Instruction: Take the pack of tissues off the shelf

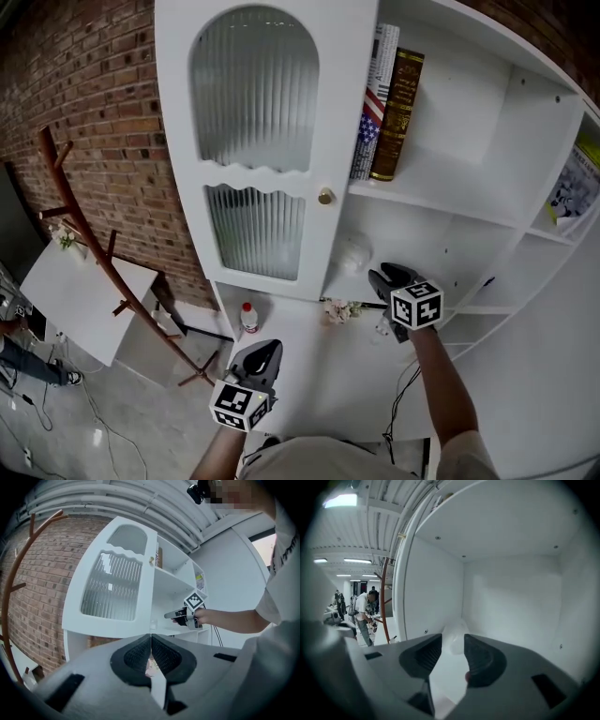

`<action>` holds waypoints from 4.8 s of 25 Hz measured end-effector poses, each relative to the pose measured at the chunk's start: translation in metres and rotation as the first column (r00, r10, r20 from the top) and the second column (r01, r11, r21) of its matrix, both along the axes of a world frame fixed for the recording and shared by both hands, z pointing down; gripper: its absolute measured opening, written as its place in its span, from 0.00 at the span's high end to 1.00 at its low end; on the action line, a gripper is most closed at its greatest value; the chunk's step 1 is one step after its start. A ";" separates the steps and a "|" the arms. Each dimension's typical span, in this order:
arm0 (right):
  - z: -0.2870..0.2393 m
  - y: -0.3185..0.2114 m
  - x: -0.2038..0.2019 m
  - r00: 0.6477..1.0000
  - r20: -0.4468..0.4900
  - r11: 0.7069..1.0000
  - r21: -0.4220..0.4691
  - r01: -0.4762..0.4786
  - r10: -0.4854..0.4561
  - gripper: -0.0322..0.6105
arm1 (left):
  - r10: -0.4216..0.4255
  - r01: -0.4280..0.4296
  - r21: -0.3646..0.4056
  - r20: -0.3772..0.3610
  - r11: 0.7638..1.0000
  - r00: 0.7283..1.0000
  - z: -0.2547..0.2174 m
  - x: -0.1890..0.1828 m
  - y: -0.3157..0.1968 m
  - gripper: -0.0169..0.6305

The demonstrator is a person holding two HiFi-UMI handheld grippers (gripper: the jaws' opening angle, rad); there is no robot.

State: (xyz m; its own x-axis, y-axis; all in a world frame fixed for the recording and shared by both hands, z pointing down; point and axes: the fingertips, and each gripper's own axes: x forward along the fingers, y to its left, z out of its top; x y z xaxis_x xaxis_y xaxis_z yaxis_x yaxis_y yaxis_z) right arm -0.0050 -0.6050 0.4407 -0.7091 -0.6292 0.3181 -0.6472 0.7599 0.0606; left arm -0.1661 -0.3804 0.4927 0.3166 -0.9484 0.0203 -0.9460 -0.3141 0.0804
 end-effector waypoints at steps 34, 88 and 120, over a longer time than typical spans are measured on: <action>0.038 -0.036 -0.008 0.983 -0.135 0.981 -0.167 0.098 -0.122 0.89 | -0.121 0.119 -0.068 -0.035 0.991 0.992 0.019 0.017 0.008 0.93; 0.073 0.197 0.133 0.987 0.066 0.985 -0.108 -0.136 0.143 0.89 | 0.032 -0.032 -0.065 -0.011 0.997 0.999 0.040 0.071 0.086 0.93; 0.092 0.307 0.241 0.957 0.124 0.964 -0.076 -0.254 0.262 0.89 | 0.044 -0.046 -0.080 -0.025 0.996 0.999 0.053 0.123 0.151 0.93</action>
State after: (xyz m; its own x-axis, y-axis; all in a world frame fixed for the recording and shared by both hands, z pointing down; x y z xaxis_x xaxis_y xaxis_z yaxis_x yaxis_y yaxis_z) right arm 0.2359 -0.2978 0.5330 -0.5629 -0.7794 0.2752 -0.8211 0.5654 -0.0781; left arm -0.0431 -0.2289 0.5460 0.3600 -0.9287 0.0887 -0.9287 -0.3477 0.1286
